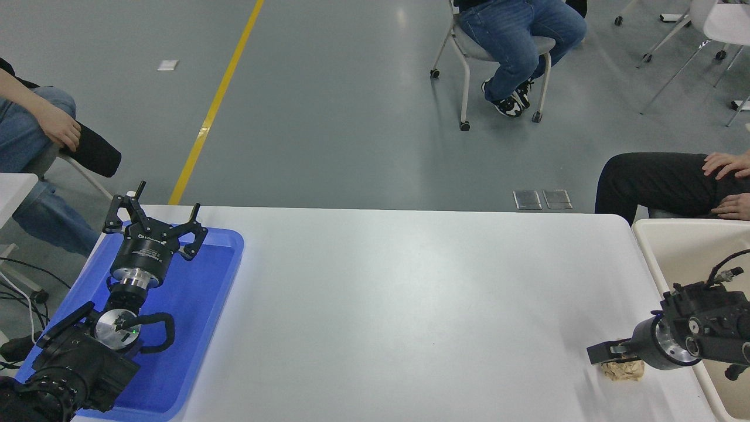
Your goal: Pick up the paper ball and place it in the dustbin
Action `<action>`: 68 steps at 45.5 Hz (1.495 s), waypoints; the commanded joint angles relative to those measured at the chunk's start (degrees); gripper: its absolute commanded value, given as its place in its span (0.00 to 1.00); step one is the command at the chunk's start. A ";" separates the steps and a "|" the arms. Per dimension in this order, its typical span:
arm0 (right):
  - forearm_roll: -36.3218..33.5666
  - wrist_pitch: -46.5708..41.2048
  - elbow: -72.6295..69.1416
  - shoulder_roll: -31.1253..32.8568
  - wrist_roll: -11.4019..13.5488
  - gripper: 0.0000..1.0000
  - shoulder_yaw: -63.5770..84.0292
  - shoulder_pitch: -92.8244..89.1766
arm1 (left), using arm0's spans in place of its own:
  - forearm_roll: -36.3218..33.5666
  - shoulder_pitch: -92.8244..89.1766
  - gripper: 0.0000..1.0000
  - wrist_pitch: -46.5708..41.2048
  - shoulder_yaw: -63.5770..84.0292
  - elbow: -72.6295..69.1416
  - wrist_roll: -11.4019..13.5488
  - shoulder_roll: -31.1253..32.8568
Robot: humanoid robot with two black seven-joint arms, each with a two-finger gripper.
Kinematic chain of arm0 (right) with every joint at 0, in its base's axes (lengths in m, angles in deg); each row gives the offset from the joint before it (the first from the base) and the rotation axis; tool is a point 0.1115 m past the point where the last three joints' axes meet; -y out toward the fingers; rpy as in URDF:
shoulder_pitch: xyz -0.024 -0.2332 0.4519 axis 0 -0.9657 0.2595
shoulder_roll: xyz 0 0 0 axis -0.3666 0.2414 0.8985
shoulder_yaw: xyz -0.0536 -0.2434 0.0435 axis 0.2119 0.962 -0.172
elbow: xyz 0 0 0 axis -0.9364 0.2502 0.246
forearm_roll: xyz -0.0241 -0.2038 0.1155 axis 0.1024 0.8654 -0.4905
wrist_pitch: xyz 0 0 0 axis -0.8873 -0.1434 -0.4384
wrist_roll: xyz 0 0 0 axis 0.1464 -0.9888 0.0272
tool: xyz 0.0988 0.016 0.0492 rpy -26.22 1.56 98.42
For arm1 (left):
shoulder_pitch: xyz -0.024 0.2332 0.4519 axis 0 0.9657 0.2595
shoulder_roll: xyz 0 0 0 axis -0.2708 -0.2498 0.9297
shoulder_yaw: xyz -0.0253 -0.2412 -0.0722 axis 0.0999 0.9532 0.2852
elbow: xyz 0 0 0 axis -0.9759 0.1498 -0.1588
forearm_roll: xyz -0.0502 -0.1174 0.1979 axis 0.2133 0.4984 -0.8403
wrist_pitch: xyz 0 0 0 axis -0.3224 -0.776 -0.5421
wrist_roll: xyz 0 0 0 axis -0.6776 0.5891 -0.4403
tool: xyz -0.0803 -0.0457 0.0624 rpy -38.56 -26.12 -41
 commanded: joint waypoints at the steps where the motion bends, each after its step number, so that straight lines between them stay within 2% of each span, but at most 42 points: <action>1: 0.08 0.65 0.68 -0.34 0.17 0.37 -0.24 -0.76 | 0.00 0.00 1.00 0.00 0.00 -0.05 0.00 0.00; 2: 0.08 0.65 0.59 -0.25 0.17 0.32 -0.24 -0.76 | 0.00 0.00 1.00 0.00 0.00 -0.05 0.00 0.00; 3: 0.17 0.65 0.59 -0.16 0.17 0.22 -0.24 -0.68 | 0.00 0.00 1.00 0.00 0.00 0.12 0.00 0.00; 4: 0.08 0.65 0.51 -0.08 0.08 0.07 -0.24 -0.68 | 0.00 0.00 1.00 0.00 0.00 -0.05 0.00 0.00; 5: 0.17 0.65 0.42 0.01 0.08 0.00 -0.24 -0.59 | 0.00 0.00 1.00 0.00 0.00 0.12 0.00 0.00; 15: 0.96 0.03 -4.49 4.05 -0.01 0.00 1.33 4.59 | 0.00 -0.09 1.00 0.00 0.00 0.12 0.00 0.18; 27: 0.70 -2.95 -18.12 11.00 0.08 0.00 11.17 26.11 | 0.00 -0.09 1.00 0.00 0.00 0.12 0.00 0.18; 44: -2.29 -14.20 -27.71 10.47 0.17 0.00 23.75 55.48 | -0.09 -0.09 1.00 0.00 0.00 0.12 0.00 0.18; 68: -2.29 -17.98 -30.17 6.52 0.17 0.00 32.36 67.97 | -0.09 -0.09 1.00 0.00 0.00 0.12 0.00 0.18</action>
